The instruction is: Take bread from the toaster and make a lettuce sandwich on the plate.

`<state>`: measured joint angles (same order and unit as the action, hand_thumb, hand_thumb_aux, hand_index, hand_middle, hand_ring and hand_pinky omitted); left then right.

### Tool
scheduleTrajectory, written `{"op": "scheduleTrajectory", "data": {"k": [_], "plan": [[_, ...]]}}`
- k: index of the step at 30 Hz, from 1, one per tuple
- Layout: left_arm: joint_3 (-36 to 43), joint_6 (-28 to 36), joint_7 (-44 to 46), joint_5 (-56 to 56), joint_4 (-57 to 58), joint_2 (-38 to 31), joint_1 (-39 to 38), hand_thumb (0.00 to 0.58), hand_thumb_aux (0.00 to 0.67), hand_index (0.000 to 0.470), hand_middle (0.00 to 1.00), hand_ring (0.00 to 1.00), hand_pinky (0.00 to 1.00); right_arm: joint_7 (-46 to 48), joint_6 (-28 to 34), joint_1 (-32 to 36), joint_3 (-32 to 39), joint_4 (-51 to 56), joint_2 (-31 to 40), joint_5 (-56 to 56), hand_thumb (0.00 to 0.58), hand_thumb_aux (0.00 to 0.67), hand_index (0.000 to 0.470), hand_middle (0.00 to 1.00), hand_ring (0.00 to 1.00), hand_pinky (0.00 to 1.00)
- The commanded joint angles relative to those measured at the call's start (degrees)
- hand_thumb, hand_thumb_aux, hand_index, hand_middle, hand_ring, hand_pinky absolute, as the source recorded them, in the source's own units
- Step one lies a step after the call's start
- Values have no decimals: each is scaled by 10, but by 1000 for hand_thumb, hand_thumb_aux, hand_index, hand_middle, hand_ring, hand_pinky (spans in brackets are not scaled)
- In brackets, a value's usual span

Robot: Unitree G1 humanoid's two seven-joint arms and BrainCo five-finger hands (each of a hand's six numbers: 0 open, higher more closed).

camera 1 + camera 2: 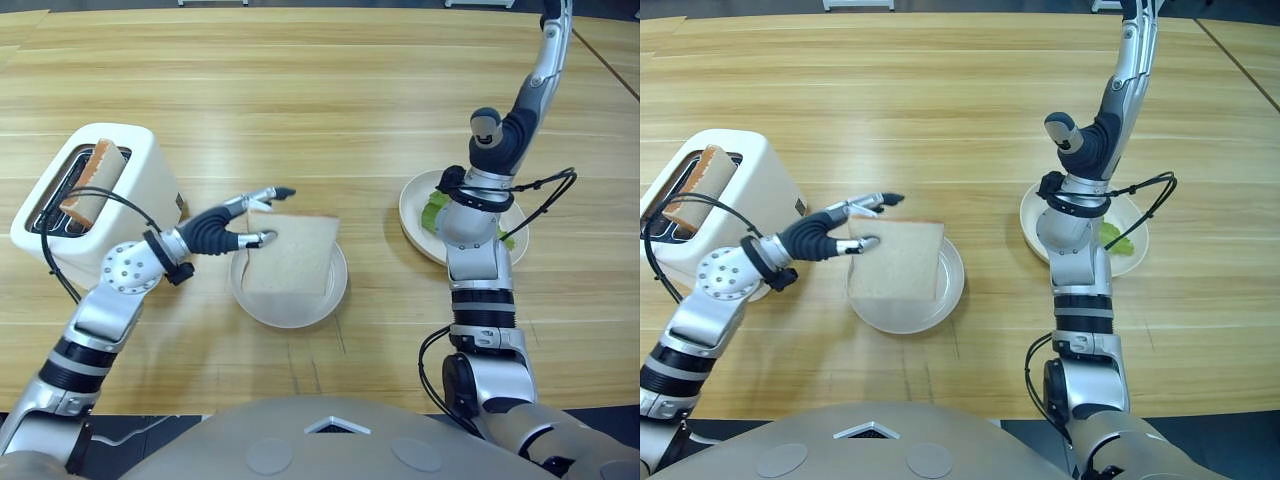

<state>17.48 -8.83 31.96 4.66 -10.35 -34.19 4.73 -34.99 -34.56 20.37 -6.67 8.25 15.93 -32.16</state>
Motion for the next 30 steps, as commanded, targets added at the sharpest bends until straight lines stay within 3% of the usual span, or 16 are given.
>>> {"op": "scheduleTrajectory", "data": {"k": [1,7,8,9,10,20,24,27,30], "plan": [[22,-12,8,-42,57,25,7,580,670,470,0,0,0,-1,3,-4,5,-7,-1,-5,0,0,0,0,0,0],[31,-36,-19,-105,124,67,15,580,670,470,0,0,0,3,5,-6,11,-10,-2,-9,0,0,0,0,0,0],[29,-37,-26,-116,126,70,15,572,594,417,0,0,0,3,5,-5,12,-11,-1,-11,0,0,0,0,0,0],[28,-38,-33,-127,127,72,15,415,313,219,0,0,0,4,5,-5,12,-11,1,-12,0,0,0,0,0,0],[25,-37,-39,-134,126,75,14,0,0,0,0,0,0,4,5,-5,10,-11,3,-12,0,0,0,0,0,0],[-15,-20,-93,-190,65,82,9,0,0,0,0,0,0,4,12,-1,-10,15,56,-32,0,0,0,0,0,0],[-45,-9,-119,-191,26,91,1,0,0,0,0,0,0,2,76,-4,-17,81,131,-94,0,0,0,0,0,0],[-75,-3,-139,-177,0,104,-3,0,0,0,0,0,0,0,127,-18,19,179,208,-169,0,0,0,0,0,0],[-94,1,-146,-168,-17,107,-19,0,0,0,0,0,0,30,162,-16,114,308,264,-252,0,0,0,0,0,0]]}}
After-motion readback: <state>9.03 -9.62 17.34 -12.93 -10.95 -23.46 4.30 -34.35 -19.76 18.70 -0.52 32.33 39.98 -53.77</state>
